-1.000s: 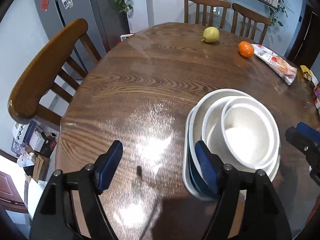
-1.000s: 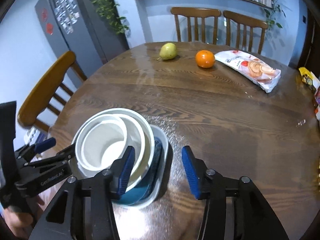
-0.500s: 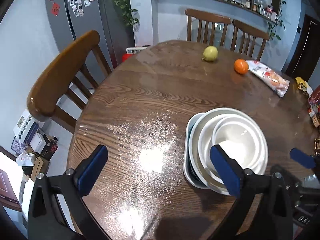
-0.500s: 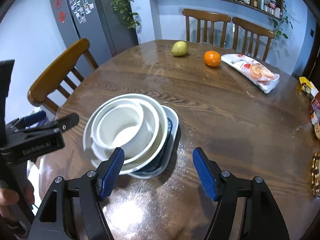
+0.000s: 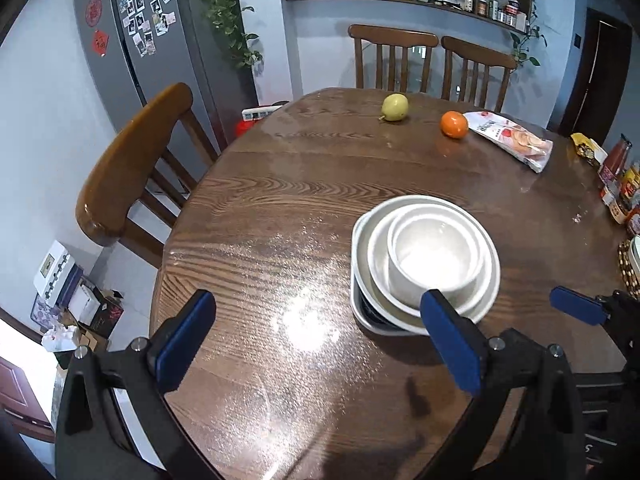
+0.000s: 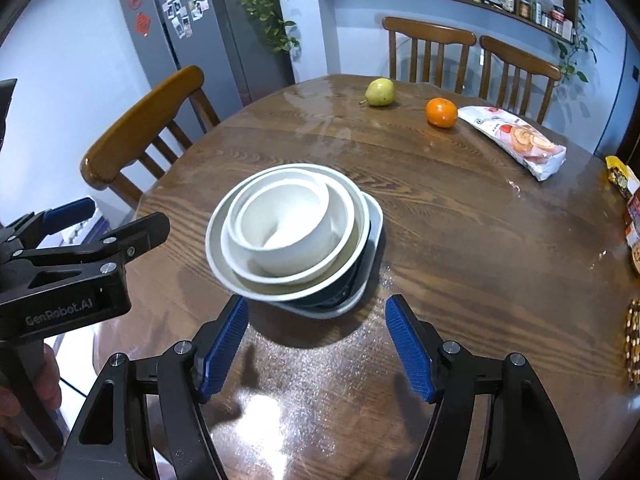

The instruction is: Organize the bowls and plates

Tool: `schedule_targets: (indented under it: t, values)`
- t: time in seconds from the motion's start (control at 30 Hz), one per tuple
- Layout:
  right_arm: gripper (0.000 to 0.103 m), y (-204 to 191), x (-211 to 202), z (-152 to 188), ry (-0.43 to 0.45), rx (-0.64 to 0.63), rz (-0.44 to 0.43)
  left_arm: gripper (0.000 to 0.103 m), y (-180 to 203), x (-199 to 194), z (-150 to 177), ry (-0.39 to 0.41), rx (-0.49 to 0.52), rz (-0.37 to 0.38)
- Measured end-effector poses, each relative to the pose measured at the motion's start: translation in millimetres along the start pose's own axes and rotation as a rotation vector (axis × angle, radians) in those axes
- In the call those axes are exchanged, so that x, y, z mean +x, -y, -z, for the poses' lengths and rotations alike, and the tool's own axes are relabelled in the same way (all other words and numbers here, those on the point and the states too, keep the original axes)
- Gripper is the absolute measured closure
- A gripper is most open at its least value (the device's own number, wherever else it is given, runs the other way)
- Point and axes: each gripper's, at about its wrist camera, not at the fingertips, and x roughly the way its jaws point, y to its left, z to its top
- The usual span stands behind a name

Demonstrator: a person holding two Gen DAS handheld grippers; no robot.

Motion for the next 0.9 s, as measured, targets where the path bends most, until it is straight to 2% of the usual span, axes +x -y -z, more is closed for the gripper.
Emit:
schedule_targets:
  t: [0.43, 0.9]
  values:
    - [0.031, -1.6, -8.3, 7.4, 0.007, 0.002, 0.008, 0.001, 7.1, -10.5, 10.7, 0.001, 0.017, 0.039]
    - [0.031, 1.1, -8.1, 6.9, -0.002, 0.006, 0.033, 0.001, 1.6, -6.0, 17.4, -0.022, 0.01, 0.039]
